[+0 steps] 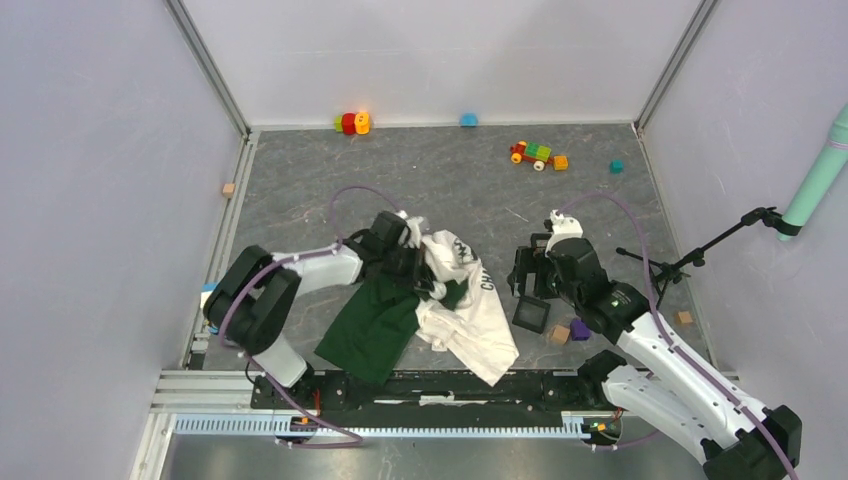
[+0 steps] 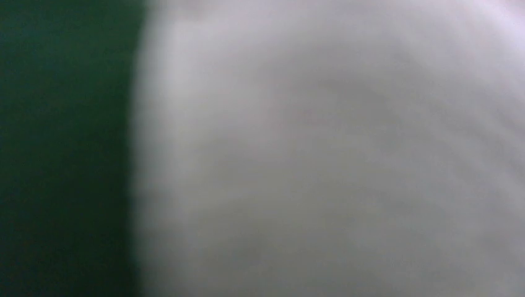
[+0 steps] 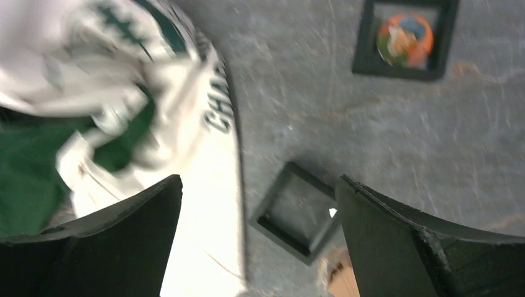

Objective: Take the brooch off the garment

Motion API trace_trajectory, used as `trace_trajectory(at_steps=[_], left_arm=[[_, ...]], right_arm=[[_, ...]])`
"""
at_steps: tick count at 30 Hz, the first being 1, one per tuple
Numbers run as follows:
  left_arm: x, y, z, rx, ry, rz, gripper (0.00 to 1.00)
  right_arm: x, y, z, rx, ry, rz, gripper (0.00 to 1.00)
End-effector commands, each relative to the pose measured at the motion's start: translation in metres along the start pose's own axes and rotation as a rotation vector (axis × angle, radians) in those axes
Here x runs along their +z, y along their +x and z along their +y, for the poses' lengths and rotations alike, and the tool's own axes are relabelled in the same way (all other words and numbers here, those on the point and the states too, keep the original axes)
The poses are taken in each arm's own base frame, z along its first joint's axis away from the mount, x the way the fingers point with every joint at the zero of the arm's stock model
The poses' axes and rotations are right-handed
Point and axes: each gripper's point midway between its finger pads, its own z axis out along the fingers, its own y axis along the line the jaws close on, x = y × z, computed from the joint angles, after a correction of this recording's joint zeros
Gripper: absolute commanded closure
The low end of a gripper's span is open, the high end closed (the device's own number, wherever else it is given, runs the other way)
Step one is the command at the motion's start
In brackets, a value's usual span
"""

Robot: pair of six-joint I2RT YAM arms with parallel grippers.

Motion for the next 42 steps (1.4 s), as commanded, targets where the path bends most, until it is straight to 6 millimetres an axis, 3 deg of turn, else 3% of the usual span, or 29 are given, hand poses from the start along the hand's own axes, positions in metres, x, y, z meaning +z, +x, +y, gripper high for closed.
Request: trace_trajectory(at_steps=[1, 4, 6, 8, 11, 14, 18, 23, 27, 33, 38, 42], left_arm=[[-0.014, -0.095, 0.083, -0.231, -0.133, -0.269, 0.98], [-0.052, -0.150, 0.133, -0.246, -0.343, -0.444, 0.98], [-0.072, -0.175, 0.129, -0.195, -0.378, -0.497, 0.98], [-0.081, -0.187, 0.103, -0.140, -0.320, -0.503, 0.98], [-0.088, -0.175, 0.054, -0.011, -0.277, -0.478, 0.98], [-0.090, -0.136, 0.011, 0.090, -0.204, -0.440, 0.98], [-0.105, -0.099, -0.011, 0.122, -0.125, -0.447, 0.98], [-0.122, -0.073, -0.012, 0.129, -0.110, -0.465, 0.98], [-0.124, -0.067, -0.010, 0.133, -0.120, -0.460, 0.98], [-0.117, -0.064, -0.007, 0.135, -0.121, -0.435, 0.98], [-0.111, -0.060, -0.010, 0.144, -0.083, -0.419, 0.98], [-0.106, -0.053, -0.019, 0.166, -0.023, -0.414, 0.98]], right_arm=[[-0.011, 0.028, -0.026, -0.018, 0.119, 0.118, 0.02], [-0.008, 0.037, -0.025, -0.057, 0.089, 0.136, 0.02], [-0.006, 0.042, -0.020, -0.109, 0.039, 0.162, 0.02], [-0.005, 0.049, -0.021, -0.098, 0.032, 0.192, 0.02], [-0.004, 0.060, -0.033, -0.049, 0.079, 0.211, 0.02], [0.000, 0.080, -0.029, 0.021, 0.038, 0.232, 0.02], [0.004, 0.105, -0.015, 0.120, -0.056, 0.261, 0.02], [0.008, 0.123, -0.010, 0.212, -0.095, 0.273, 0.02], [0.010, 0.125, 0.024, 0.294, -0.291, 0.275, 0.03], [0.020, 0.107, 0.053, 0.295, -0.397, 0.248, 0.03], [0.014, 0.088, 0.100, 0.273, -0.585, 0.272, 0.03], [0.014, 0.070, 0.091, 0.111, -0.494, 0.252, 0.02]])
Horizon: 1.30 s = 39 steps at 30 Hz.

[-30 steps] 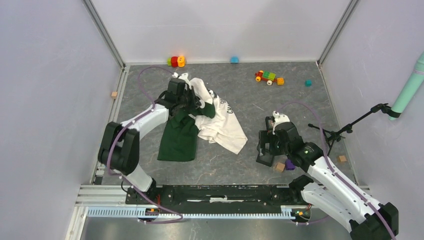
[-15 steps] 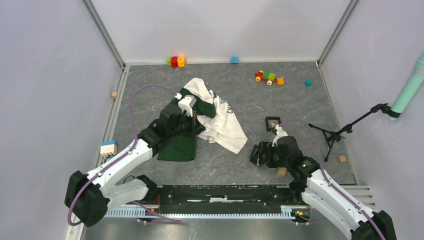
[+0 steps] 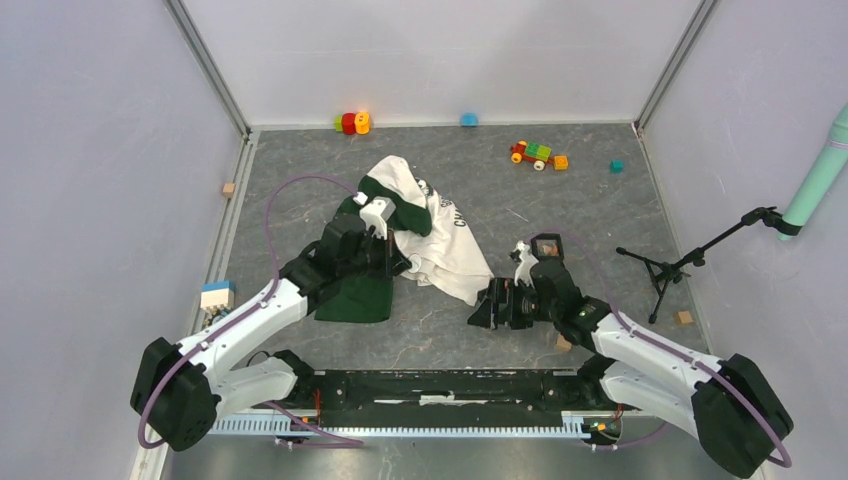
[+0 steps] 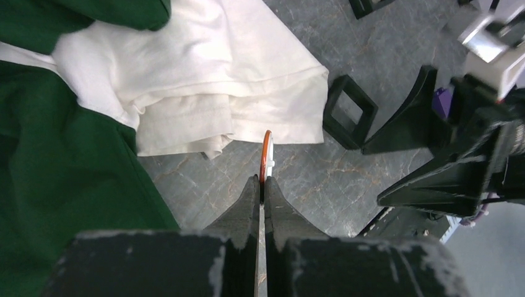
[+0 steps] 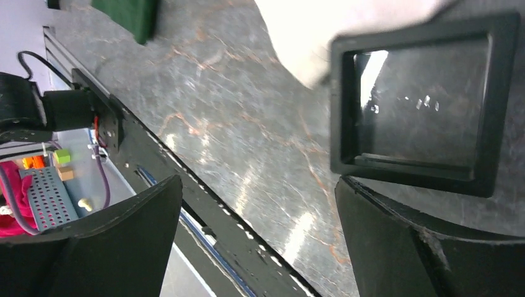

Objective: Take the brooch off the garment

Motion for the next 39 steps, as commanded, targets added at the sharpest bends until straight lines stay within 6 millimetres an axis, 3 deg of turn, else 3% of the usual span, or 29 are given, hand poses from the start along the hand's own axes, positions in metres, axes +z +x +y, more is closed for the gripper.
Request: trace_trajectory(at_steps=[1, 6, 11, 21, 27, 39], left_arm=[[0.003, 0.003, -0.018, 0.071, 0.102, -0.020, 0.98], [0.003, 0.012, -0.023, 0.112, 0.129, -0.048, 0.98], [0.004, 0.019, -0.035, 0.225, 0.174, -0.100, 0.98], [0.001, 0.027, -0.022, 0.348, 0.142, -0.196, 0.98], [0.006, 0.028, -0.007, 0.348, 0.055, -0.178, 0.98], [0.012, 0.032, -0.005, 0.353, 0.046, -0.145, 0.98]], right_arm=[[-0.016, -0.046, 0.030, -0.214, 0.013, -0.072, 0.02], [-0.038, -0.054, 0.019, -0.402, 0.142, -0.013, 0.02], [-0.052, -0.074, -0.019, -0.457, 0.409, -0.018, 0.02], [-0.022, -0.063, -0.039, -0.562, 0.426, 0.097, 0.02], [-0.015, -0.070, -0.047, -0.585, 0.488, 0.092, 0.02], [0.001, -0.063, -0.044, -0.612, 0.471, 0.130, 0.02]])
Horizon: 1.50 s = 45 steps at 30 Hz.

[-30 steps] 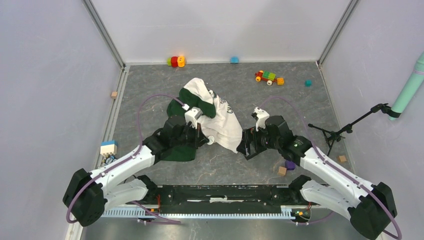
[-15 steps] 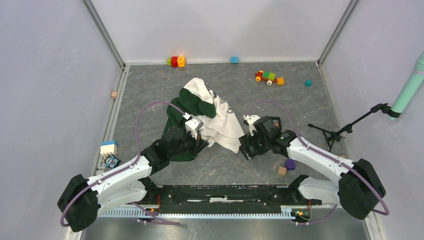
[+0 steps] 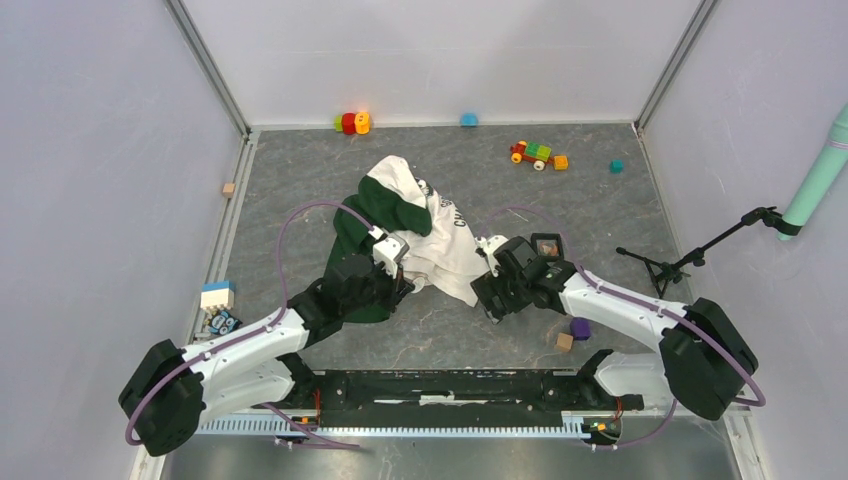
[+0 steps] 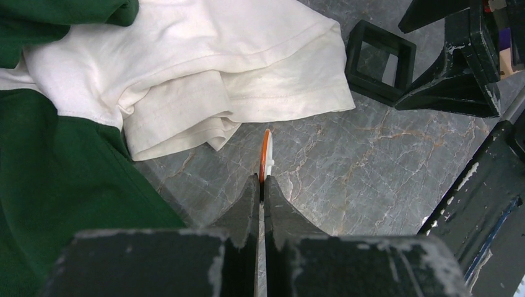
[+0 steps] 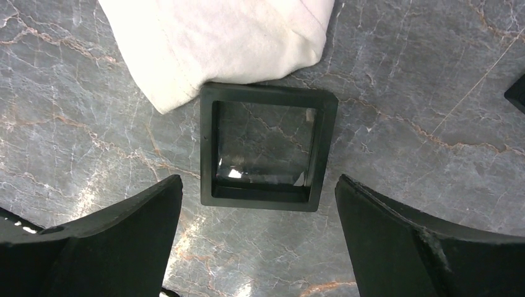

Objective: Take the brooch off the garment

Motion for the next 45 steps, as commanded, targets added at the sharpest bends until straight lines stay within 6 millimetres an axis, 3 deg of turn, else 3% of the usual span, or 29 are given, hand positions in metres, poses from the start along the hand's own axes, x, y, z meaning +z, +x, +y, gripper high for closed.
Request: trace_trajectory(at_steps=[1, 10, 15, 20, 23, 28, 32, 37, 40, 45], left_arm=[[0.002, -0.025, -0.001, 0.050, -0.004, -0.066, 0.98], [0.003, -0.022, -0.001, 0.051, -0.003, -0.053, 0.98], [0.004, -0.021, -0.001, 0.053, -0.004, -0.045, 0.98], [0.005, -0.021, -0.001, 0.054, -0.007, -0.042, 0.98], [0.009, -0.018, 0.002, 0.066, -0.035, -0.027, 0.98], [0.024, -0.026, 0.000, 0.123, -0.111, 0.056, 0.98], [0.036, -0.035, 0.005, 0.150, -0.189, 0.141, 0.98], [0.055, -0.038, 0.027, 0.231, -0.383, 0.279, 0.98], [0.069, -0.037, 0.033, 0.301, -0.482, 0.362, 0.98], [0.096, -0.012, 0.023, 0.378, -0.515, 0.548, 0.90]], right_arm=[[0.000, -0.027, 0.001, -0.007, 0.007, -0.069, 0.02], [0.005, -0.030, 0.002, 0.000, 0.006, -0.061, 0.19], [0.006, -0.028, 0.003, -0.002, 0.004, -0.056, 0.23], [0.000, -0.032, 0.005, 0.013, -0.005, -0.071, 0.29], [-0.010, -0.035, 0.015, 0.044, -0.073, -0.101, 0.31], [-0.028, -0.040, 0.026, 0.183, -0.226, -0.195, 0.35], [-0.034, -0.033, 0.017, 0.319, -0.302, -0.246, 0.35], [-0.031, -0.018, 0.021, 0.474, -0.407, -0.282, 0.36], [-0.030, -0.014, 0.018, 0.523, -0.420, -0.316, 0.36], [-0.026, -0.007, 0.010, 0.612, -0.423, -0.345, 0.37]])
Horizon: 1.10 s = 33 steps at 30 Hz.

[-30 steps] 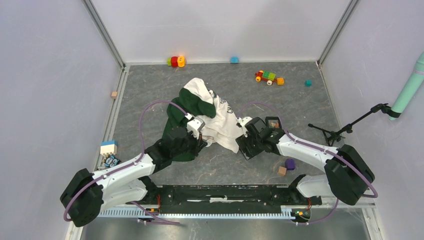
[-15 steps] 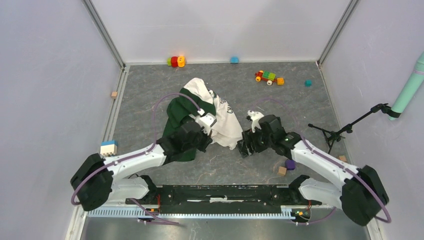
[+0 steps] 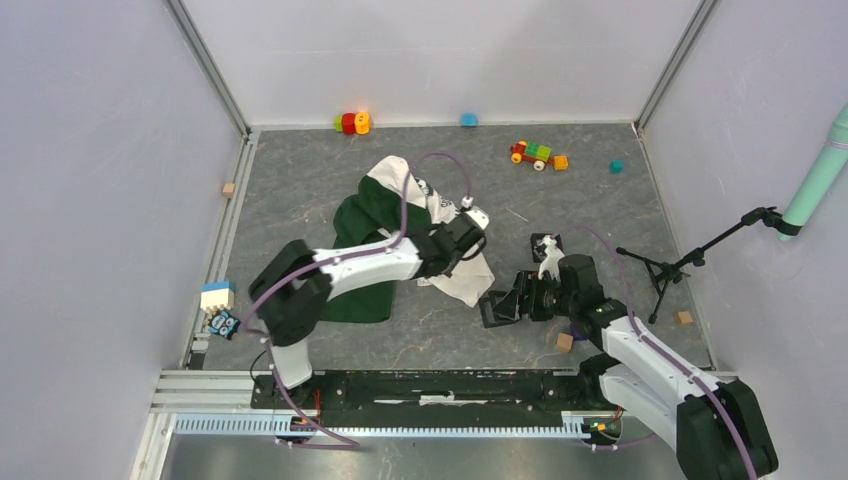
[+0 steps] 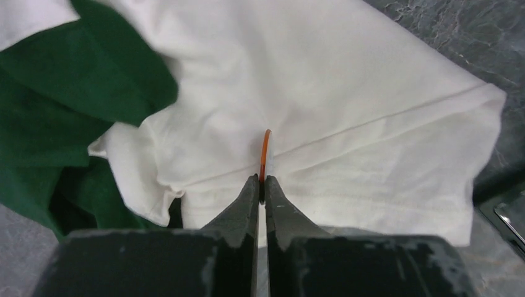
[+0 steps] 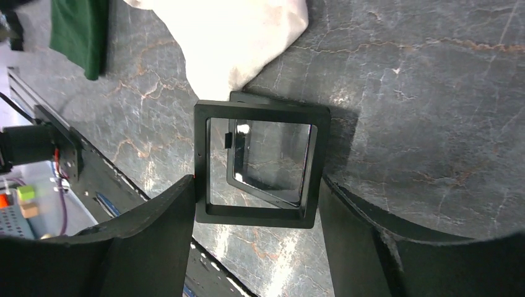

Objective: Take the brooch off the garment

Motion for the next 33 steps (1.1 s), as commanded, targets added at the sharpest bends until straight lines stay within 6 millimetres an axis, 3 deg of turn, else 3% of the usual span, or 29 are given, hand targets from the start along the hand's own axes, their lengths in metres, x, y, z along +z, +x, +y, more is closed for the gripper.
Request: trace_trajectory(at_steps=[1, 4, 7, 10, 13, 17, 20, 23, 25, 29, 33], left_arm=[[0.009, 0.019, -0.006, 0.140, -0.089, 0.176, 0.86], [0.008, 0.022, -0.029, 0.113, 0.011, 0.217, 0.60], [-0.002, 0.015, -0.053, 0.058, 0.168, 0.178, 0.41], [-0.014, 0.008, -0.067, 0.017, 0.297, 0.140, 0.39], [-0.021, 0.004, -0.076, -0.013, 0.387, 0.119, 0.44], [-0.013, 0.004, -0.069, -0.082, 0.415, 0.126, 0.45], [-0.005, 0.000, -0.051, -0.062, 0.311, 0.096, 0.44], [0.001, -0.002, -0.041, 0.049, 0.245, 0.069, 0.40], [0.006, -0.002, -0.034, 0.153, 0.190, 0.060, 0.30], [0.012, -0.002, -0.030, 0.371, 0.144, 0.065, 0.20], [0.023, 0.005, -0.035, 0.509, 0.179, 0.107, 0.21]], right_arm=[[-0.002, -0.015, 0.011, 0.066, -0.091, -0.095, 0.36], [-0.004, -0.017, 0.008, 0.090, -0.103, -0.133, 0.36], [-0.005, -0.017, 0.007, 0.091, -0.106, -0.139, 0.36], [-0.006, -0.018, 0.006, 0.087, -0.107, -0.140, 0.36], [-0.008, -0.021, 0.005, 0.083, -0.102, -0.152, 0.36], [-0.011, -0.023, 0.004, 0.080, -0.095, -0.156, 0.37], [-0.013, -0.024, 0.002, 0.068, -0.081, -0.162, 0.37], [-0.014, -0.026, 0.002, 0.067, -0.080, -0.162, 0.36], [-0.015, -0.028, 0.002, 0.066, -0.082, -0.167, 0.37], [-0.017, -0.031, 0.003, 0.066, -0.087, -0.172, 0.36], [-0.017, -0.030, 0.004, 0.067, -0.093, -0.168, 0.37]])
